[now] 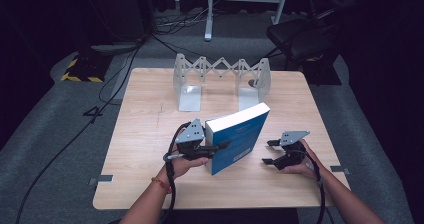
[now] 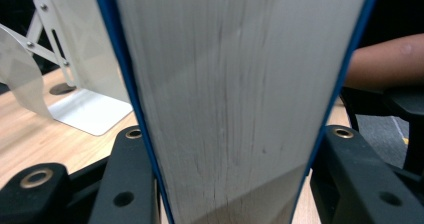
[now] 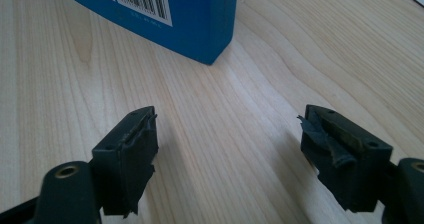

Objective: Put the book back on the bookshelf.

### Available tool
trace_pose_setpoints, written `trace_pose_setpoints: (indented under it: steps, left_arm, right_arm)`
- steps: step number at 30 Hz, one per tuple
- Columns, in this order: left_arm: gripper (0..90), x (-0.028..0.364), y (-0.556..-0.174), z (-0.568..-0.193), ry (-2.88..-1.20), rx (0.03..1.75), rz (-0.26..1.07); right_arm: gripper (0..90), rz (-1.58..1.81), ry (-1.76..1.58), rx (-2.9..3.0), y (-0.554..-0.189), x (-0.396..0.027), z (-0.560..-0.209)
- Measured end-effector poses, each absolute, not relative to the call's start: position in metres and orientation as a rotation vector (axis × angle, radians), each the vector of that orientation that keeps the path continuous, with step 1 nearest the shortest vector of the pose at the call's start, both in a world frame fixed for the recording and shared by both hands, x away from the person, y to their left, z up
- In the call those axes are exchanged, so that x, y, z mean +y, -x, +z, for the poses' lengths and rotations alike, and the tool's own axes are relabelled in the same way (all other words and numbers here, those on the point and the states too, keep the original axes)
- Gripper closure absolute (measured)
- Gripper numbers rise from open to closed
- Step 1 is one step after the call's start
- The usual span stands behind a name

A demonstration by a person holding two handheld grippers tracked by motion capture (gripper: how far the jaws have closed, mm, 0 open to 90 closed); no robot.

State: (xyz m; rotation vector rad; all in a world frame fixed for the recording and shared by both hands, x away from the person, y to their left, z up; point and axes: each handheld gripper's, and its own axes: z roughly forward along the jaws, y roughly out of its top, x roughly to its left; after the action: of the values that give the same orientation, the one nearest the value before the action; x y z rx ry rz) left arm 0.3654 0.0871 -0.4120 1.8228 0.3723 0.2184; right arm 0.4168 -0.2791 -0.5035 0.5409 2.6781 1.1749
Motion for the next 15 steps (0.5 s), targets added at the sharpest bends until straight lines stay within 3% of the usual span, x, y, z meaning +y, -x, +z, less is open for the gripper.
trace_pose_setpoints:
  steps: [5,11,15]
  left_arm:
    - [52.2,0.082,-0.369,-0.423,-1.814,0.385,0.178]
    - [58.9,0.084,-0.37,-0.425,-1.776,0.392,0.13]
    - [59.4,0.081,-0.37,-0.427,-1.762,0.331,0.022]
  right_arm:
    - [22.6,1.179,-0.546,2.679,-0.418,-0.276,-0.504]
    - [23.3,1.191,-0.551,2.674,-0.418,-0.278,-0.504]
    - [23.4,1.189,-0.553,2.674,-0.417,-0.28,-0.504]
